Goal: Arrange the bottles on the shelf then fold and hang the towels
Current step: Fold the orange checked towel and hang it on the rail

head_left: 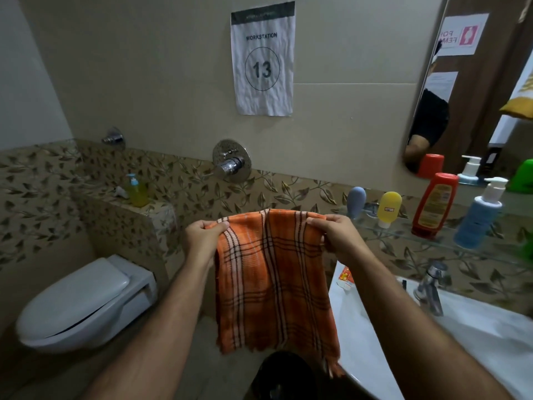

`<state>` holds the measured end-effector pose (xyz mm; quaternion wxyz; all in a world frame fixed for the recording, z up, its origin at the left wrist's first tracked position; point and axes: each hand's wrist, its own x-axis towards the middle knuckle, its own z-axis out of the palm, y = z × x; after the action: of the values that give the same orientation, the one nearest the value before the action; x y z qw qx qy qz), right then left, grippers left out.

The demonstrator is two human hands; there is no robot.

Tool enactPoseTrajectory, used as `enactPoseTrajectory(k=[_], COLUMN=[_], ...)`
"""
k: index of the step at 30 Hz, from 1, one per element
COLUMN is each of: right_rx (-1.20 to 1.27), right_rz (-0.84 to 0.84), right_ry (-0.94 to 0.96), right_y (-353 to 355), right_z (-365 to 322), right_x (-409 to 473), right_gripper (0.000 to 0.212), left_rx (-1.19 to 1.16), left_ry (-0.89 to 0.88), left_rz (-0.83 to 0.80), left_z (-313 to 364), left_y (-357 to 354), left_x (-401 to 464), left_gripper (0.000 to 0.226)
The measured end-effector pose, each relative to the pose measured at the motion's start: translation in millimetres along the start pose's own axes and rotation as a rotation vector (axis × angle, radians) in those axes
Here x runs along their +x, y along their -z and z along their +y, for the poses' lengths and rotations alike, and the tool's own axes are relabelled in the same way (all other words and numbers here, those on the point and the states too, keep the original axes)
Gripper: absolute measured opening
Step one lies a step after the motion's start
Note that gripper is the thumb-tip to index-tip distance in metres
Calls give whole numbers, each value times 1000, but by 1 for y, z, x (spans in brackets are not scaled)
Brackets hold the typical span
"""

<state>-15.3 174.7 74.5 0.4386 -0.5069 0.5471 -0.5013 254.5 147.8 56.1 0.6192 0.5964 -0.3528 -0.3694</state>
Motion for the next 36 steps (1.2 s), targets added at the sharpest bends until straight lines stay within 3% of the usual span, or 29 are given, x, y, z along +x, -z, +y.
enactPoseTrajectory(k=[14,20,26,29,31,33,36], right_rx=[-253,-333,-417,-383,-318,-269,-248], right_rz=[-32,-26,-10,30,68,93,98], right_ry=[207,295,348,331,321,313,301], right_y=[-63,-68,-73,-72,-71,-71,-72], right_z=[-22,-17,-17,-16,-16,-17,-19], right_x=[-22,-24,-22,-19,-19,-18,-19], right_gripper=[11,9,17,17,14,12,10], left_rx=[-150,-100,-149,-177,-205,-238,-232], left_ry=[30,12,35,19,-25,-57,-65], left_rz=[-217,-214,-262,-341,-429,-492,-400], left_z=[-2,3,11,12,8,4,3], left_y=[-53,-51,-46,-44,-42,-42,-43], left_x=[-47,-47,-47,-50,-53,-56,-57], left_gripper=[12,8,19,25,14,26,27])
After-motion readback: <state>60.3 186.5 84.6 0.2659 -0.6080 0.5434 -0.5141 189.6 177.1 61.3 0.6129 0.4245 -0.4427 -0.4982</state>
